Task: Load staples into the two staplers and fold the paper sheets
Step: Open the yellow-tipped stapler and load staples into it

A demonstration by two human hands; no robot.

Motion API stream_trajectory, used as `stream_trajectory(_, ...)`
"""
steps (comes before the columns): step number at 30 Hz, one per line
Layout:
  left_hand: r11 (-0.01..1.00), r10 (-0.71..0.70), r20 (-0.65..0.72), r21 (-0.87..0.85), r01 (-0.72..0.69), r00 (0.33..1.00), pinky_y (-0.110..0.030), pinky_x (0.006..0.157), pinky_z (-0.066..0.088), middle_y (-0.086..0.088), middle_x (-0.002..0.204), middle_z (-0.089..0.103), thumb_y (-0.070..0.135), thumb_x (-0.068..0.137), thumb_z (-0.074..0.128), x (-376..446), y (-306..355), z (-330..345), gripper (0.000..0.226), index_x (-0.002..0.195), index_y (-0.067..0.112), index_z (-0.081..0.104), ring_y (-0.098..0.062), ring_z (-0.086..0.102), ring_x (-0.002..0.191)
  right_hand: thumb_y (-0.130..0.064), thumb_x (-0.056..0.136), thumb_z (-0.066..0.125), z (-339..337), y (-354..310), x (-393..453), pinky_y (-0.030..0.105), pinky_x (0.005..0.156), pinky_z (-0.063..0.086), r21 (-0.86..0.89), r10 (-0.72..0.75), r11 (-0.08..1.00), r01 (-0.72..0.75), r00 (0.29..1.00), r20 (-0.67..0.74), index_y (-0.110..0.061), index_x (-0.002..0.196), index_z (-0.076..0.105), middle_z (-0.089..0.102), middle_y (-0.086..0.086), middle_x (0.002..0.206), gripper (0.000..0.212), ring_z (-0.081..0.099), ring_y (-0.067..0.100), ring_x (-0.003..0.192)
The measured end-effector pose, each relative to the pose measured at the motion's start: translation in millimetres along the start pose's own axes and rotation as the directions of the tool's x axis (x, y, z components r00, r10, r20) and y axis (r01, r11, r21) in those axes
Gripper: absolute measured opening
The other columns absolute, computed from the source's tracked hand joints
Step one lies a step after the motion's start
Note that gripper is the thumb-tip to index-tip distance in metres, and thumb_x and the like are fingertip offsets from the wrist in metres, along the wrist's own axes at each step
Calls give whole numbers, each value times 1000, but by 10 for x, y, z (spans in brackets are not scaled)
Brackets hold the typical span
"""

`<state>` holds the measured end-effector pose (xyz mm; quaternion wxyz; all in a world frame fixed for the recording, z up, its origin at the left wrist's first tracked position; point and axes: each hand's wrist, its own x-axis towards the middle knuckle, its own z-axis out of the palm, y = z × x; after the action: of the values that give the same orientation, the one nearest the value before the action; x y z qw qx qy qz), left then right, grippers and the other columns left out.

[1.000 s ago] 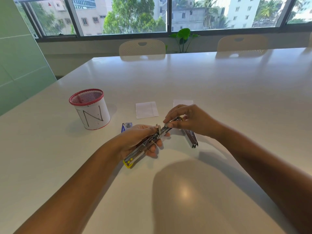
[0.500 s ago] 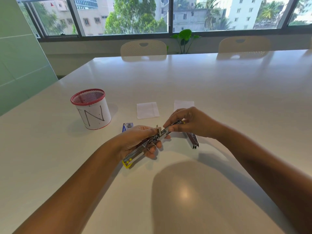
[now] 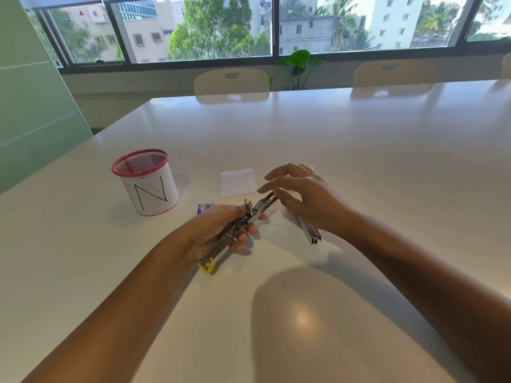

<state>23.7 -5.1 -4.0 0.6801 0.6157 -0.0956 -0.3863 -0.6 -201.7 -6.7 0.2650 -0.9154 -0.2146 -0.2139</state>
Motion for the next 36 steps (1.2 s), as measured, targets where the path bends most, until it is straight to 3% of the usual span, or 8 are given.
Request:
stream_trajectory(3,1000,-5,-23,11,5,1000,-17,37,43,-6,58,60,23,93,42,9,-14,-2,31,93,2,64,-10,50,39,-5,86,42,45,-46,-13,37,100,36,-68,-57,996,60,998,41,-29,100,68,55,1,127,38,45,20,120)
stream_trajectory(6,1000,-23,-14,-6,23,1000,-19,37,43,-8,58,60,24,91,44,13,-15,-1,30,93,1,63,-11,49,40,3,84,44,93,-79,-21,46,106,29,-148,-85,984,104,988,128,-30,101,66,52,-1,132,43,40,22,128)
stream_trajectory(9,998,-54,4,-12,55,999,-20,37,42,-9,60,58,25,89,46,22,-4,-16,31,97,1,63,-11,49,42,4,85,47,38,-67,-27,43,106,25,-194,-36,980,52,995,88,-26,102,66,52,1,131,40,40,24,128)
stream_trajectory(14,993,-105,67,-44,108,992,-16,34,34,-6,62,51,26,94,38,53,-25,-41,33,101,3,60,-8,42,41,1,82,51,-55,65,-37,45,102,32,-313,84,945,-92,996,-39,-20,101,62,52,6,129,30,47,29,119)
stream_trajectory(19,994,-38,3,-106,38,999,-17,35,33,-7,69,55,13,89,30,92,-45,-77,34,105,0,58,-9,40,46,2,81,51,-58,40,-9,42,95,38,-220,103,964,-152,970,-219,-13,102,58,54,9,119,26,52,30,111)
stream_trajectory(24,978,-23,-33,-208,16,999,-16,33,33,-6,67,53,12,86,33,93,-41,-103,35,111,0,54,-8,41,44,-8,85,49,-5,59,-20,43,96,41,-162,129,974,-160,974,-186,-15,108,54,52,7,120,24,52,28,111)
stream_trajectory(30,988,-11,-133,-151,-10,991,-10,31,28,-1,60,47,22,94,37,61,-6,-72,25,104,5,54,-5,38,36,-10,87,50,8,47,-19,46,97,43,-101,186,974,-204,969,-162,-16,110,54,50,6,124,24,52,27,112)
stream_trajectory(36,992,38,-221,-109,-64,975,-11,29,25,3,45,46,20,94,33,62,13,-81,23,88,8,52,-4,33,31,-11,87,51,29,11,-15,44,95,43,-113,165,977,-181,976,-140,-17,108,56,51,4,123,23,52,24,111)
